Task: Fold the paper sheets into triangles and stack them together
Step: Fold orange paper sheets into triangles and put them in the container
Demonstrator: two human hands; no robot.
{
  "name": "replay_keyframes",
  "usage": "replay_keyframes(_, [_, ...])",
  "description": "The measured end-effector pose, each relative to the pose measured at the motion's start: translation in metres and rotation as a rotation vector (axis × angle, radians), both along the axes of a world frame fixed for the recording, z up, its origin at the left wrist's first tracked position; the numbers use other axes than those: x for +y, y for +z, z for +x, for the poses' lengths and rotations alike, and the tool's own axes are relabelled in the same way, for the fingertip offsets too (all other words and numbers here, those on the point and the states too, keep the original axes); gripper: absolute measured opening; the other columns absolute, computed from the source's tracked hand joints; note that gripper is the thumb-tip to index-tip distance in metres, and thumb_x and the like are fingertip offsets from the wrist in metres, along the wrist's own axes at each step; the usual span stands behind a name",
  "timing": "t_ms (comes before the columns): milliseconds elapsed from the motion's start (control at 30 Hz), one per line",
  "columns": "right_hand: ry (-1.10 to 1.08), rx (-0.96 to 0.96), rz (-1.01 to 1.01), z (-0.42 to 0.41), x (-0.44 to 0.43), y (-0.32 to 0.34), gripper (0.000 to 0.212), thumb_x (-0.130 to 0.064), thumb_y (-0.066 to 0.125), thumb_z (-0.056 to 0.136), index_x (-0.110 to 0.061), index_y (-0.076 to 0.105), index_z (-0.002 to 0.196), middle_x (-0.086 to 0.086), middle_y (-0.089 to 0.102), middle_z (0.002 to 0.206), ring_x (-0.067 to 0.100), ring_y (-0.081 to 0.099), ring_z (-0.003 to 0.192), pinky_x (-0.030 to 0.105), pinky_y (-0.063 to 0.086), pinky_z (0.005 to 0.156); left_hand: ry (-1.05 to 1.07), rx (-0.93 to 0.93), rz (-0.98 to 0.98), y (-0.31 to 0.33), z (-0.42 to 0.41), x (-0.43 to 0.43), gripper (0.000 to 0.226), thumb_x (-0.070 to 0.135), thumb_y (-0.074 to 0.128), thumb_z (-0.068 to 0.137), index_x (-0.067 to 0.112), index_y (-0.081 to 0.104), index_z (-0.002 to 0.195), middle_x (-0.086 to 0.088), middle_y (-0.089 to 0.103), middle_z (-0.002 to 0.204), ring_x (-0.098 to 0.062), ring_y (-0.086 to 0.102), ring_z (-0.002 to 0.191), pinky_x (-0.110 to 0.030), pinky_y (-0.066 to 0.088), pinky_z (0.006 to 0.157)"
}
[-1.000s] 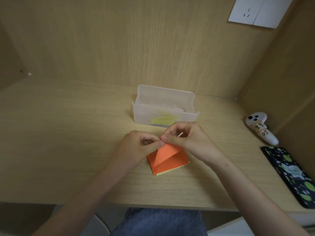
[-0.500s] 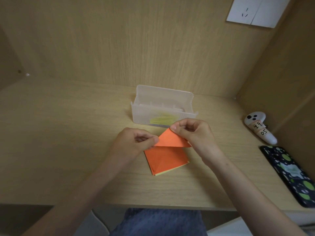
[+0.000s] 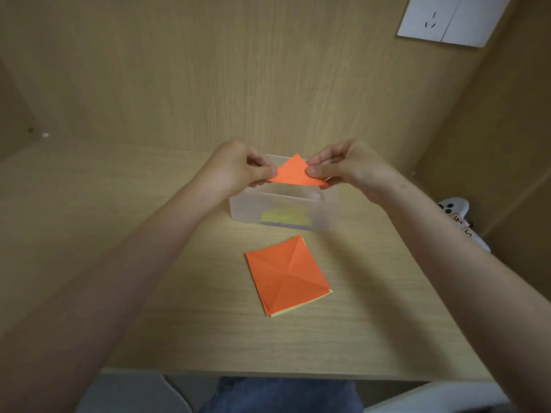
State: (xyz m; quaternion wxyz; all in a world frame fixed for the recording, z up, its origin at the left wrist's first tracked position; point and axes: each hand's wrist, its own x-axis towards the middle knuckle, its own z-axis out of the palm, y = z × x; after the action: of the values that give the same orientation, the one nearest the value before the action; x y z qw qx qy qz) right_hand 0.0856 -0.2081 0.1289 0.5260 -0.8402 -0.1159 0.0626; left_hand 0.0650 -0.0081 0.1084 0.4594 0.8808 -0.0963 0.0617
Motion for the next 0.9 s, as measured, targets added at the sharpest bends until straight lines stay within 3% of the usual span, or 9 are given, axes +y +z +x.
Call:
replay_keyframes(100, [-0.024, 0.036, -0.102, 0.027, 0.003, -0.009, 0.011, 0.001, 0.071, 0.076, -0.008, 0.066, 0.076, 0.006, 0.063, 0.07, 0.011, 0.059, 0.059, 0.017, 0.053, 0.054, 0.003, 0.086, 0.088, -0.007, 0.036, 0.0, 0.011, 0.009, 0.068, 0.083, 0.004, 0.072, 0.092, 0.0, 0.062, 0.063, 0.002, 0.053, 0.044, -0.021, 0.052, 0.062])
replay_keyframes(267, [-0.025, 0.197, -0.21, 0.057, 0.01, -0.039, 0.011, 0.006, 0.072, 0.074, -0.003, 0.067, 0.075, 0.009, 0.062, 0.069, 0.015, 0.058, 0.062, 0.018, 0.054, 0.056, -0.013, 0.272, 0.194, -0.024, 0.073, -0.004, 0.019, 0.003, 0.073, 0.077, -0.004, 0.071, 0.095, 0.007, 0.064, 0.046, 0.004, 0.054, 0.035, -0.009, 0.048, 0.049])
replay_keyframes(333, [-0.017, 0.231, -0.258, 0.061, 0.012, -0.046, 0.014, 0.007, 0.072, 0.073, 0.004, 0.069, 0.087, 0.003, 0.064, 0.059, 0.01, 0.059, 0.053, 0.015, 0.053, 0.052, -0.054, 0.328, 0.299, -0.028, 0.077, -0.005, 0.021, 0.005, 0.075, 0.075, 0.0, 0.072, 0.096, -0.003, 0.072, 0.072, 0.005, 0.055, 0.041, -0.01, 0.047, 0.053])
replay_keyframes(433, [0.03, 0.266, -0.361, 0.064, 0.013, -0.052, 0.028, 0.005, 0.072, 0.074, 0.004, 0.068, 0.101, -0.003, 0.064, 0.055, 0.006, 0.058, 0.05, 0.017, 0.05, 0.057, -0.095, 0.378, 0.473, -0.032, 0.08, -0.005, 0.014, 0.009, 0.071, 0.079, 0.011, 0.073, 0.092, -0.004, 0.07, 0.101, -0.007, 0.057, 0.075, -0.017, 0.043, 0.06])
replay_keyframes(533, [0.086, 0.253, -0.511, 0.065, 0.017, -0.052, 0.028, 0.005, 0.07, 0.075, 0.003, 0.069, 0.103, 0.009, 0.061, 0.082, 0.018, 0.054, 0.074, 0.028, 0.047, 0.071, -0.116, 0.397, 0.62, -0.032, 0.081, -0.01, 0.018, 0.012, 0.067, 0.082, 0.011, 0.073, 0.099, -0.003, 0.069, 0.103, -0.012, 0.057, 0.085, -0.024, 0.047, 0.073])
replay_keyframes(633, [0.147, 0.237, -0.642, 0.063, 0.021, -0.052, 0.03, 0.001, 0.068, 0.076, 0.001, 0.069, 0.106, 0.017, 0.064, 0.091, 0.019, 0.051, 0.079, 0.025, 0.044, 0.064, -0.169, 0.45, 0.724, -0.034, 0.081, -0.015, 0.022, 0.013, 0.068, 0.081, 0.014, 0.072, 0.103, -0.001, 0.069, 0.103, -0.013, 0.06, 0.089, -0.03, 0.049, 0.087])
replay_keyframes(700, [0.157, 0.196, -0.719, 0.063, 0.022, -0.053, 0.029, -0.002, 0.068, 0.078, -0.002, 0.069, 0.107, 0.018, 0.068, 0.102, 0.017, 0.052, 0.08, 0.02, 0.04, 0.055, -0.196, 0.481, 0.737, -0.033, 0.081, -0.017, 0.023, 0.012, 0.069, 0.079, 0.014, 0.072, 0.102, -0.002, 0.068, 0.097, -0.012, 0.058, 0.086, -0.03, 0.05, 0.085])
replay_keyframes(833, [0.181, 0.178, -0.801, 0.063, 0.023, -0.053, 0.026, -0.005, 0.064, 0.081, -0.006, 0.069, 0.107, 0.004, 0.061, 0.09, 0.015, 0.055, 0.082, 0.017, 0.04, 0.054, -0.197, 0.507, 0.772, -0.033, 0.082, -0.019, 0.025, 0.01, 0.067, 0.082, 0.012, 0.069, 0.107, -0.006, 0.068, 0.107, -0.014, 0.056, 0.084, -0.027, 0.049, 0.071])
replay_keyframes(900, [0.197, 0.166, -0.846, 0.064, 0.023, -0.054, 0.025, -0.005, 0.062, 0.083, -0.005, 0.069, 0.107, 0.003, 0.06, 0.089, 0.016, 0.055, 0.083, 0.016, 0.039, 0.052, -0.201, 0.507, 0.815, -0.034, 0.083, -0.021, 0.026, 0.01, 0.066, 0.083, 0.011, 0.068, 0.109, -0.007, 0.068, 0.111, -0.014, 0.054, 0.084, -0.029, 0.051, 0.074])
